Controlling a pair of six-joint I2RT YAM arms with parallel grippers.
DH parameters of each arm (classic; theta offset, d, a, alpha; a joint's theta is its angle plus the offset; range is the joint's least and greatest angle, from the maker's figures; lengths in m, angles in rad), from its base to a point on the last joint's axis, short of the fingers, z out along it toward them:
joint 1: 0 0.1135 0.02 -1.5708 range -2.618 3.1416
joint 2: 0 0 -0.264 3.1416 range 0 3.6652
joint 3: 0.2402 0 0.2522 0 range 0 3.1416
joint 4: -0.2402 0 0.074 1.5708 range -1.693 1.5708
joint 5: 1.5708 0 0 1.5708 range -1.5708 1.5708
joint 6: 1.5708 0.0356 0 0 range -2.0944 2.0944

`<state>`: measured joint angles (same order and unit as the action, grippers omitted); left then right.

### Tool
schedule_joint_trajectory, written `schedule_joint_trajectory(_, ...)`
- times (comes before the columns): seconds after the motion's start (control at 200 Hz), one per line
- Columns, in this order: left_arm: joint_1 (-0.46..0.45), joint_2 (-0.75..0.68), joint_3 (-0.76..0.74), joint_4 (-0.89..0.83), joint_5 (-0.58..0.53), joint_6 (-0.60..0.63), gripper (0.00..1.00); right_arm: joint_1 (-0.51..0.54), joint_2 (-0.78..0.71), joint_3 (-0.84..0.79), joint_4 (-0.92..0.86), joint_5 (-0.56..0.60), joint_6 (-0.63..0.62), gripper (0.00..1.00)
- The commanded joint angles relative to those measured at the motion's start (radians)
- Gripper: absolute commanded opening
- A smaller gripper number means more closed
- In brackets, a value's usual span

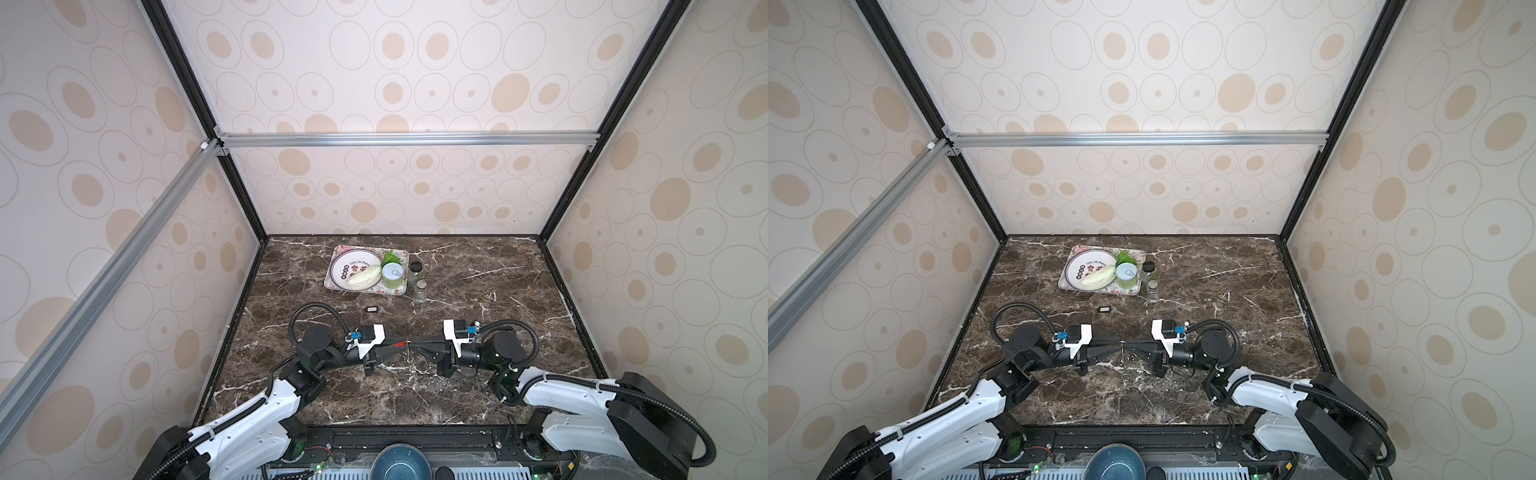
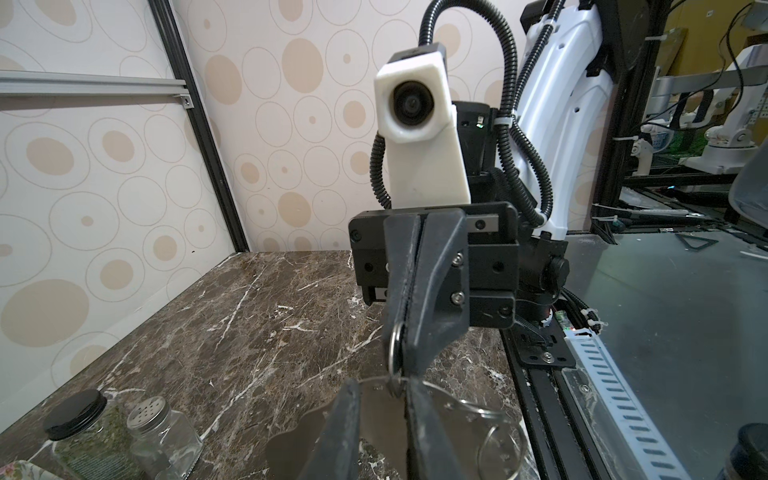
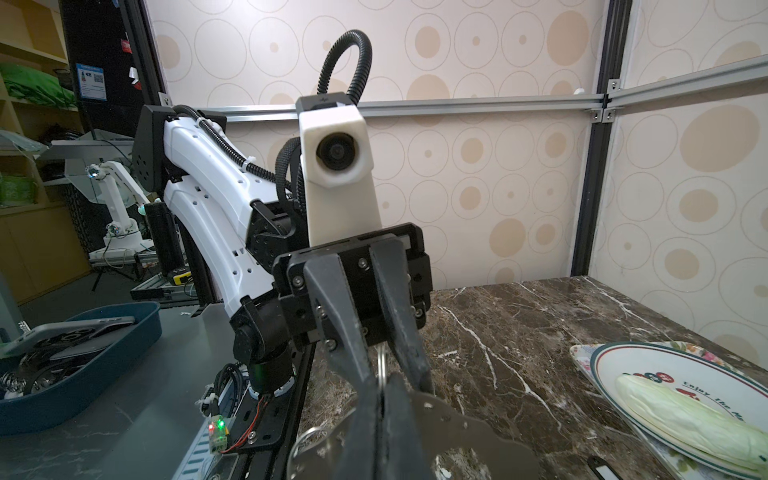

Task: Put the keys on the keyring

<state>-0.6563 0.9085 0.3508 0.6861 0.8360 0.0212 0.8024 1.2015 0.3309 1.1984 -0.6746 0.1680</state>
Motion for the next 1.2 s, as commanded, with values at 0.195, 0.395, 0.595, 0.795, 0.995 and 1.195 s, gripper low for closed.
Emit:
schedule_joint_trajectory(0.195,-0.009,-0.035,0.045,0.013,0.021,0.02,0.19,0.015,0.024,0.025,0.08,-0.033,0.015,0.0)
schedule_joint_trajectory(0.395,-0.011,-0.028,0.054,0.016,-0.005,0.004,0.12,0.016,0.047,0.031,0.1,-0.052,0.024,0.0)
schedule_joint_trajectory(0.595,-0.011,-0.018,0.062,0.021,-0.032,-0.01,0.0,0.018,0.066,0.033,0.119,-0.053,0.032,0.0)
schedule_joint_trajectory(0.795,-0.01,-0.007,0.063,0.026,-0.035,-0.012,0.0,0.018,0.075,0.034,0.125,-0.052,0.037,0.0)
schedule_joint_trajectory(0.995,-0.011,-0.01,0.063,0.009,-0.034,0.002,0.0,0.017,0.069,0.025,0.109,-0.027,0.028,0.01)
schedule_joint_trajectory(1.195,-0.01,-0.019,0.063,-0.059,-0.043,0.042,0.0,0.018,0.035,0.006,0.051,0.002,-0.005,0.23)
